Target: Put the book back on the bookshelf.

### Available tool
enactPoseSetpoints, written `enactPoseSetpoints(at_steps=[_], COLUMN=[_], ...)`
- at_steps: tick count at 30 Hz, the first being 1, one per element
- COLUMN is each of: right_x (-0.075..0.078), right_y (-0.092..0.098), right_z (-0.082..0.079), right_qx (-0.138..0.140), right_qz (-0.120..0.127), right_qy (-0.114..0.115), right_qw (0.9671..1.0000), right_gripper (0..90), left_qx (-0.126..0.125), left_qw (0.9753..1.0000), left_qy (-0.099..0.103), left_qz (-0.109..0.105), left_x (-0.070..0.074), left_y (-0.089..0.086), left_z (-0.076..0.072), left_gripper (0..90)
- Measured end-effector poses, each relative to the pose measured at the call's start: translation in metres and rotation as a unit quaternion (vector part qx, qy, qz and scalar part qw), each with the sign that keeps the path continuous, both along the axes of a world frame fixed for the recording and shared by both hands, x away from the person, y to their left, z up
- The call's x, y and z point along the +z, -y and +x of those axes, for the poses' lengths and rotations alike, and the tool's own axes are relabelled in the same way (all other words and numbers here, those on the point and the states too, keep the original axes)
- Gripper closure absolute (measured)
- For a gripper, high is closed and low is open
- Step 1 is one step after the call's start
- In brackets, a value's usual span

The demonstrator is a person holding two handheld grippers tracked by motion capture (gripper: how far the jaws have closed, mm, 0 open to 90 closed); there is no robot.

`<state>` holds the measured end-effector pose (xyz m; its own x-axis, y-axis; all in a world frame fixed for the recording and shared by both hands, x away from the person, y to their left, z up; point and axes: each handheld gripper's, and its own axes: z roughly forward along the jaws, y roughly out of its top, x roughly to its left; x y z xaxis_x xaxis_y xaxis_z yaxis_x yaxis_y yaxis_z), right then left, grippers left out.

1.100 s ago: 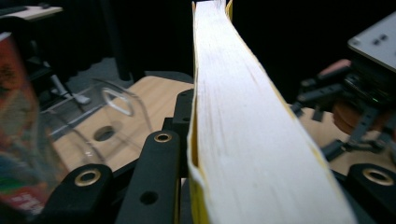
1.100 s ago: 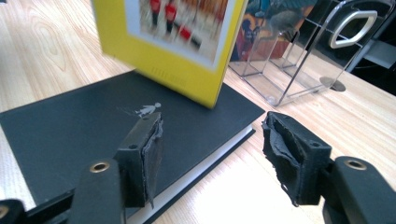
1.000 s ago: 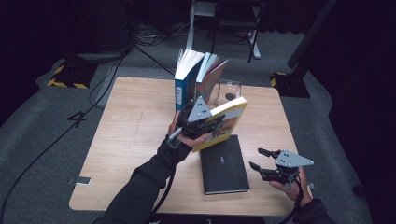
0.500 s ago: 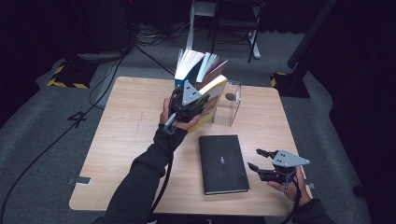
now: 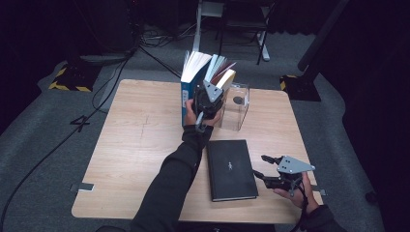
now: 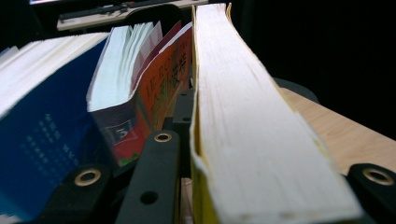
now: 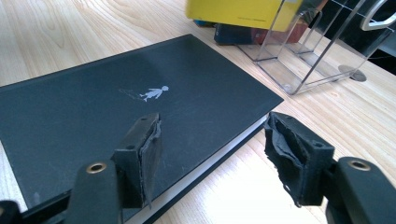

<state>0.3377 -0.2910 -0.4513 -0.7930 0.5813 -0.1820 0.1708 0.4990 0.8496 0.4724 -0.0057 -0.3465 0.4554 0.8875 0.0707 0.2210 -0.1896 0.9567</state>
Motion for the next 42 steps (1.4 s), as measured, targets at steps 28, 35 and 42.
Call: enactPoseSetpoints(at_steps=[28,35,42], right_x=[-0.001,-0.001,0.001], right_y=[-0.003,-0.005,-0.005], right_z=[0.0,0.0,-0.002], right_qx=[0.009,0.013,0.023], right_qz=[-0.001,-0.001,0.006], right_qy=[0.005,0.005,0.005], right_qw=[0.9999,0.9999,0.9997], right_gripper=[36.6,36.9,40.3], left_qx=[0.074,0.072,0.065], left_qw=[0.9961,0.9961,0.9968], left_qy=[0.012,0.016,0.015], left_qz=[-0.046,-0.05,-0.045], left_x=[-0.035,-0.045,-0.043], left_y=[0.032,0.032,0.03], left_z=[0.046,0.044,0.043], left_gripper=[74.8,74.3,72.9])
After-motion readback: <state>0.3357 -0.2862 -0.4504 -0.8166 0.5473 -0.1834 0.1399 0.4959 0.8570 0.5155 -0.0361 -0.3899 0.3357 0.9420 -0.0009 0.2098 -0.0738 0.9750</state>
